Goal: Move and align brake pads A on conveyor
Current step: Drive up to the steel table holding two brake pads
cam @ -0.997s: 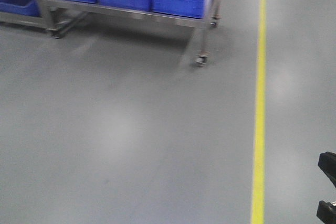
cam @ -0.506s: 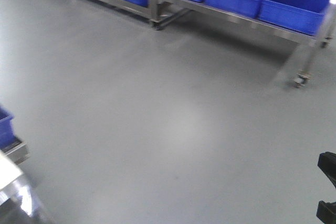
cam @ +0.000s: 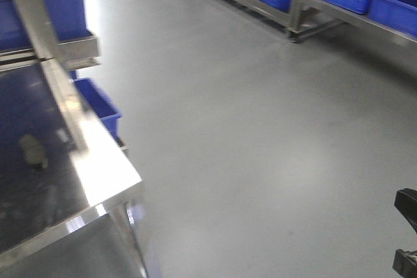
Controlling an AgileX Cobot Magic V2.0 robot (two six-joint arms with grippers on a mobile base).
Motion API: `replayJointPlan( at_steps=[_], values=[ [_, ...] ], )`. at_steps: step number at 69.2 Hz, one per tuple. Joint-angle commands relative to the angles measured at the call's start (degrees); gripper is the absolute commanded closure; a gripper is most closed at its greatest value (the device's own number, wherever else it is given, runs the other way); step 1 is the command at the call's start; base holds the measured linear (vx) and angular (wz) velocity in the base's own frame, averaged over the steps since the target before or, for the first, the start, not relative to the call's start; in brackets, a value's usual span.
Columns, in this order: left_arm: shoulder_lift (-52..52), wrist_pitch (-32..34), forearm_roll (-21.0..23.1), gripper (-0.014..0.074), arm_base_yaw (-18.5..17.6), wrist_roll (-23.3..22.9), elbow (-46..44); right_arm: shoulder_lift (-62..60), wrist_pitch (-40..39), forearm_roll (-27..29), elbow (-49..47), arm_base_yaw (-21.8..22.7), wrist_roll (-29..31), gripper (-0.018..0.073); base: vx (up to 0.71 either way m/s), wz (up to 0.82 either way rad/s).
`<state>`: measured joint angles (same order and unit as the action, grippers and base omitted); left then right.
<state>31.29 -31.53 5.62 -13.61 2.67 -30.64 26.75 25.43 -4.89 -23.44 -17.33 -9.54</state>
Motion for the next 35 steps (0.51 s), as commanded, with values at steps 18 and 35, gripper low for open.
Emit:
replayJointPlan(
  at_steps=[18, 35],
  values=[
    [0.4, 3.63, 0.25, 0.0603, -0.3, -0.24, -1.49, 0.16, -3.9, -0.58, -1.71, 0.18, 0.66, 0.0569, 0.03, 0.66],
    [0.4, 3.63, 0.25, 0.0603, -0.3, -0.24, -1.49, 0.16, -3.9, -0.58, -1.71, 0.18, 0.66, 0.0569, 0.04, 0.72]
  ],
)
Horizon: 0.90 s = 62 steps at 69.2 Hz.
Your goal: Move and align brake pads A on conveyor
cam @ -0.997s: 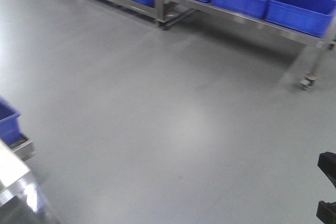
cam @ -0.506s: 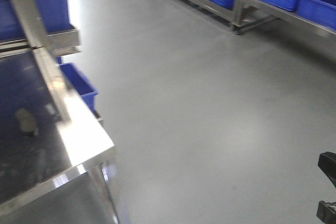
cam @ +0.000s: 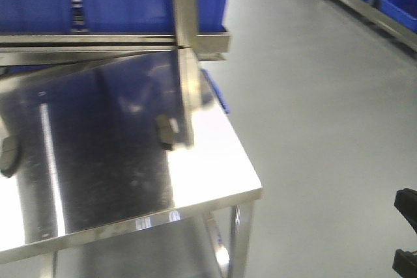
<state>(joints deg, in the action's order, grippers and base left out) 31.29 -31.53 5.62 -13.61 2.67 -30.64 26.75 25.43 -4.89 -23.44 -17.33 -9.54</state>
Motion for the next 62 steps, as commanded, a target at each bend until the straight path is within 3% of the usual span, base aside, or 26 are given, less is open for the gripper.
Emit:
replayJointPlan(
  at_steps=[1, 22, 62],
  values=[
    [0.4, 3.63, 0.25, 0.0603, -0.3, -0.24, -1.49, 0.16, -3.9, -0.58, -1.71, 0.18, 0.66, 0.0569, 0.03, 0.67],
    [0.4, 3.63, 0.25, 0.0603, -0.3, -0.24, -1.49, 0.16, -3.9, -0.58, -1.71, 0.18, 0.66, 0.0569, 0.05, 0.52],
    [0.4, 3.63, 0.25, 0.0603, -0.3, -0.24, -1.49, 0.16, -3.9, -0.58, -1.71, 0.18, 0.66, 0.0569, 0.09, 0.24]
  ],
)
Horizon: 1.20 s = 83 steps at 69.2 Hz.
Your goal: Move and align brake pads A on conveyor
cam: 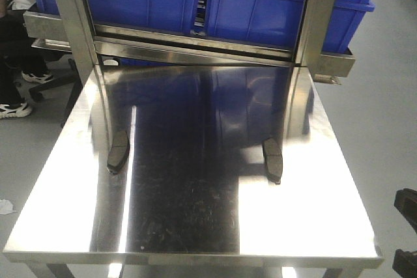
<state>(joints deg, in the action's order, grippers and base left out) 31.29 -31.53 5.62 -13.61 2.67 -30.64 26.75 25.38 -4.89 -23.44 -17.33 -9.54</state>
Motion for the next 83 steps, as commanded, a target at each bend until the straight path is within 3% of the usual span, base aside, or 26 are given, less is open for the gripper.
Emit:
replayJointPlan(
  at_steps=[1, 83],
  values=[
    [0.4, 3.63, 0.25, 0.0603, -0.3, -0.24, -1.49, 0.16, -3.85, -0.58, -1.71, 0.18, 0.66, 0.0569, 0.11, 0.12],
    [0.4, 3.63, 0.25, 0.0603, -0.3, -0.24, -1.49, 0.16, -3.85, -0.58, -1.71, 0.18, 0.66, 0.0569, 0.1, -0.06]
  ],
)
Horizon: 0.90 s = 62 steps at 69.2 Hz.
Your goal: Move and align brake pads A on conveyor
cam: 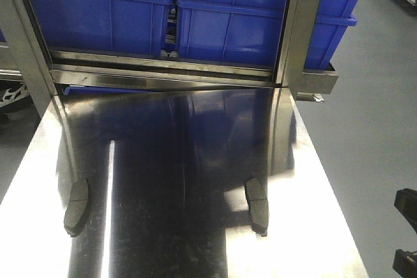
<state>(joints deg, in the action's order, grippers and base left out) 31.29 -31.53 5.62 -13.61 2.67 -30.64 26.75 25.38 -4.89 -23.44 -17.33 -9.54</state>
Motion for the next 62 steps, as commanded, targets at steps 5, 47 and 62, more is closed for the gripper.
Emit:
replayJointPlan(
  at_steps=[5, 47, 62],
  values=[
    [0.4, 3.63, 0.25, 0.0603, -0.3, -0.24, -1.49, 0.16, -3.85, -0.58, -1.71, 0.18, 0.66, 0.0569, 0.0, -0.01],
    [0.4, 3.63, 0.25, 0.0603, -0.3, -0.24, -1.49, 0.16, -3.85, -0.58, -1.71, 0.18, 0.66, 0.0569, 0.0, 0.0],
    [0.4, 3.63, 0.25, 0.0603, -0.3, -0.24, -1.49, 0.16, -3.85, -0.58, -1.71, 0.18, 0.66, 0.0569, 0.0, 0.0]
  ],
)
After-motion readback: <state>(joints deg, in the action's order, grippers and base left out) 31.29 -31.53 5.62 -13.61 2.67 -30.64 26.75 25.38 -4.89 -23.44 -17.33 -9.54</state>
